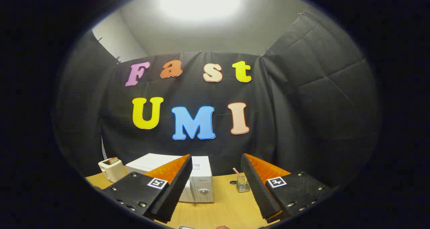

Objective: Open the microwave, put the food inside, and close the microwave door.

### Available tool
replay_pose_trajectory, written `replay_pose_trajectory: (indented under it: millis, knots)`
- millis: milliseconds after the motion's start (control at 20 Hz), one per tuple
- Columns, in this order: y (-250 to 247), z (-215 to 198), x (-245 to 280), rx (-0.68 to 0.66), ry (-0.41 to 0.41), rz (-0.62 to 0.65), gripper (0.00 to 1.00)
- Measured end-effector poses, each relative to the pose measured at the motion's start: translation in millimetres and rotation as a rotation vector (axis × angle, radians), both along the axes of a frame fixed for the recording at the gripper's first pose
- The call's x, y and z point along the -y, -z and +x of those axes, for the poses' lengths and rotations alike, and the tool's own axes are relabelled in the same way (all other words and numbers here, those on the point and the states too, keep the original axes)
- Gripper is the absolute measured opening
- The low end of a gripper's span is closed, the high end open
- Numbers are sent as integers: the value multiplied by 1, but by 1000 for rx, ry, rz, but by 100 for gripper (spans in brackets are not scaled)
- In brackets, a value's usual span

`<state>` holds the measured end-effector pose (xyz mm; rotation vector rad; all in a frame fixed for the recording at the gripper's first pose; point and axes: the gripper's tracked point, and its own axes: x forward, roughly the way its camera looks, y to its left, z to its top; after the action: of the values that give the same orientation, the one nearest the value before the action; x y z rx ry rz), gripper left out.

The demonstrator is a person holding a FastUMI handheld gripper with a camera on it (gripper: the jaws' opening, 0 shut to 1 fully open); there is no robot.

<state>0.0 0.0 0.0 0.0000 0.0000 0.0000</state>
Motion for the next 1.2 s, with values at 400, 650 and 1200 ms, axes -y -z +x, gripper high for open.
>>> replay_pose_trajectory:
  millis: [400, 650, 1200]
  knots:
    - [-8, 11, -19, 15, -50, -31, 92]
    - [-13, 13, -23, 19, -64, -32, 92]
    - [14, 47, -49, -44, -168, -37, 92]
